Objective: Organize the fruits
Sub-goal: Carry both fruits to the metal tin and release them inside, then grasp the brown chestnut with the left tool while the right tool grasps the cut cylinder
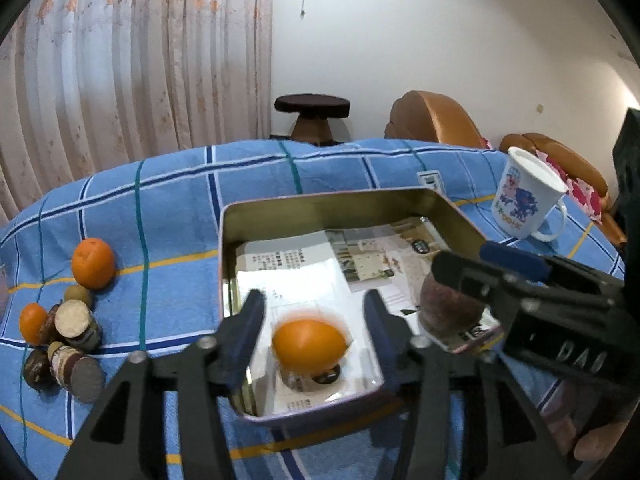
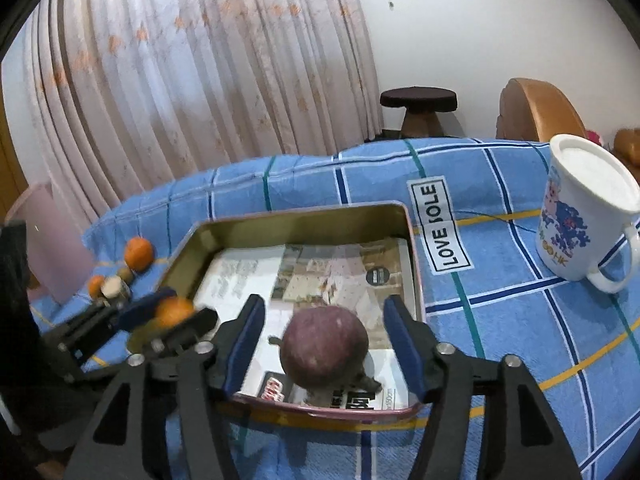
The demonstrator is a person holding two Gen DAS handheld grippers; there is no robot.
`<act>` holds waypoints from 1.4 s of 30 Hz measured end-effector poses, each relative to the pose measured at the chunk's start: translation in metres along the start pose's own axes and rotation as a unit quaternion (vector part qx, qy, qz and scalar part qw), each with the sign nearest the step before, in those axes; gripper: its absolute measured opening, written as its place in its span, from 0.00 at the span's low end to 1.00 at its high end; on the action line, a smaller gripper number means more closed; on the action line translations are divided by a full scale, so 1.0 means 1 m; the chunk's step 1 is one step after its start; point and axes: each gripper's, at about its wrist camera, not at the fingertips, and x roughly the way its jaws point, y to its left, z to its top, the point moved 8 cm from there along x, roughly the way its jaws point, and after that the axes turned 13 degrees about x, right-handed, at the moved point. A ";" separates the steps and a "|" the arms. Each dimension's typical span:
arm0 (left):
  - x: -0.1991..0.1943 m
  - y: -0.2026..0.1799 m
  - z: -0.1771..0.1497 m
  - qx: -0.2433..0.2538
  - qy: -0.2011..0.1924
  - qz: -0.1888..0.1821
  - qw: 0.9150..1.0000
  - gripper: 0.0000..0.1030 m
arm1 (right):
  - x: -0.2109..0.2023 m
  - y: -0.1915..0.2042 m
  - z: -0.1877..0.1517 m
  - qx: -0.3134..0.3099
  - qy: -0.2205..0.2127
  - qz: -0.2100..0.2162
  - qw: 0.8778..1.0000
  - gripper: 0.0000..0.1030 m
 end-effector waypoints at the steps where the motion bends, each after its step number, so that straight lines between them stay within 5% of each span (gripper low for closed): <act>1: -0.004 0.001 0.002 -0.002 -0.008 0.003 1.000 0.67 | -0.004 0.000 0.002 0.006 -0.009 0.008 1.000 0.67; 6: -0.029 0.016 0.013 -0.015 -0.052 0.053 0.997 1.00 | -0.026 0.006 0.013 0.005 -0.071 0.022 0.997 0.79; 27: -0.053 0.094 -0.029 -0.053 -0.030 0.158 0.986 1.00 | -0.050 0.015 0.014 -0.022 -0.189 -0.029 0.981 0.79; 42: -0.065 0.144 -0.055 -0.074 -0.018 0.185 0.980 1.00 | -0.039 0.088 -0.018 -0.064 -0.170 0.003 0.983 0.79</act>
